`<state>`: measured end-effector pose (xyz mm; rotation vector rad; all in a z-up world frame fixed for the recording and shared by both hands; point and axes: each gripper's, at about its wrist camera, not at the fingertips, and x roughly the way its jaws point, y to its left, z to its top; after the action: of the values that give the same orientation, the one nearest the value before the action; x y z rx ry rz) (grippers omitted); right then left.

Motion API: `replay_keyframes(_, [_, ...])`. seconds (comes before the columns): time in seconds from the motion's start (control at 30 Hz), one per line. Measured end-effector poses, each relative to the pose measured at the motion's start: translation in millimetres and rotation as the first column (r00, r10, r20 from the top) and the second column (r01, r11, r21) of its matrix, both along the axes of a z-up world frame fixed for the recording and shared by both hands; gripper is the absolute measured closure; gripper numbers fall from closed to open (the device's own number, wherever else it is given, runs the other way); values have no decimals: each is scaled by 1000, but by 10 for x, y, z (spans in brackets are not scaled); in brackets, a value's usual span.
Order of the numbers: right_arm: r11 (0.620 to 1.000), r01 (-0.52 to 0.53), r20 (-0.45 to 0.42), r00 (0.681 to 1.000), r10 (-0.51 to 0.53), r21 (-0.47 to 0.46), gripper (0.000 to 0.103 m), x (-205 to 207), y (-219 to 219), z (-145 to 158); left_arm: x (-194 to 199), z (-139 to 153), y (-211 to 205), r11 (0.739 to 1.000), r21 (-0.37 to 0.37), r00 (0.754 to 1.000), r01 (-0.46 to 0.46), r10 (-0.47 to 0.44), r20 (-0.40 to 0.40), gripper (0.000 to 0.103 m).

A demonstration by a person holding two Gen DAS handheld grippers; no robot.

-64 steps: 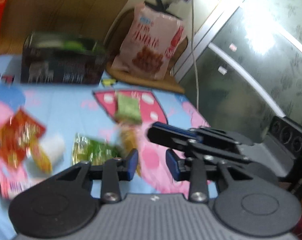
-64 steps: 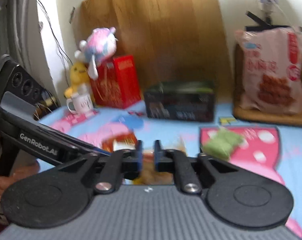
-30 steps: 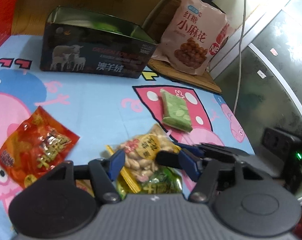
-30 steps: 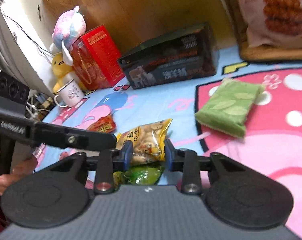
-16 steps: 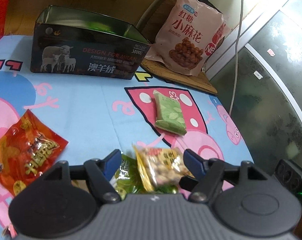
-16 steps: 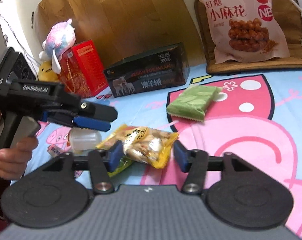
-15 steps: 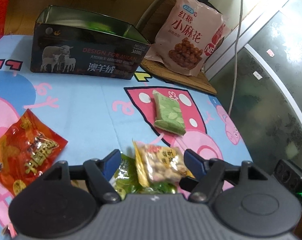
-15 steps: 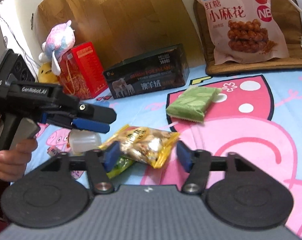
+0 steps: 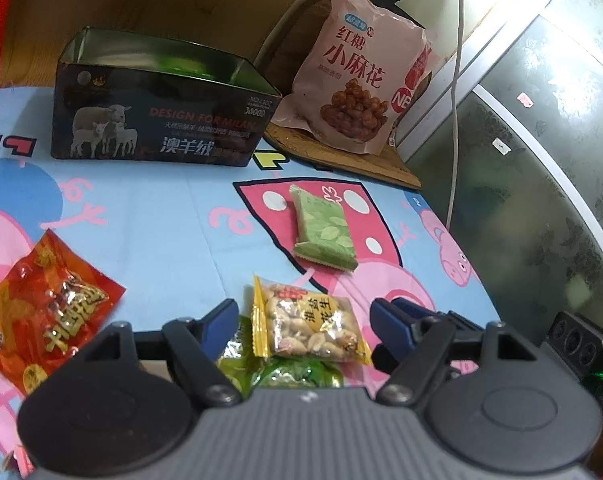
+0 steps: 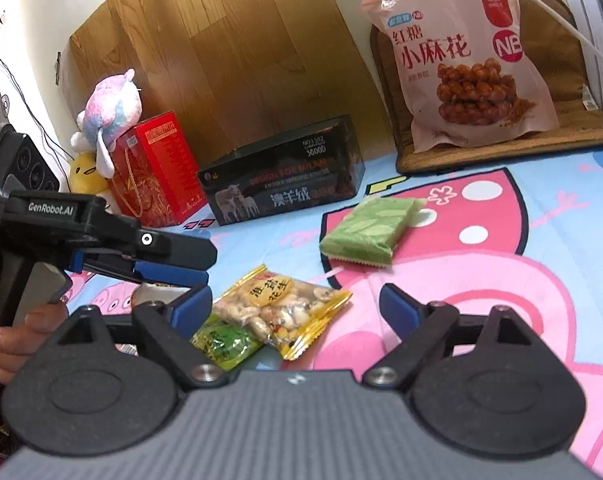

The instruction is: Organize snacks

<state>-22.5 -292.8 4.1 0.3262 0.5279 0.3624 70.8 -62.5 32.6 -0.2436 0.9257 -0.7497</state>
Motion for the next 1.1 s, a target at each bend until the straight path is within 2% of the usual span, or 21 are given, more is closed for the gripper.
replay_keyframes(0.27, [1000, 26, 18, 1000, -26, -18, 11, -13, 10, 22, -27, -13, 15, 1000, 12, 1000, 1, -1, 10, 29])
replay_keyframes(0.67, [993, 42, 66, 997, -35, -109, 11, -51, 132, 46, -57, -13, 34, 1000, 18, 1000, -4, 3, 24, 29])
replay_keyframes(1.1, [992, 59, 72, 996, -51, -109, 11, -65, 140, 45, -59, -7, 33, 1000, 20, 1000, -3, 3, 25, 29])
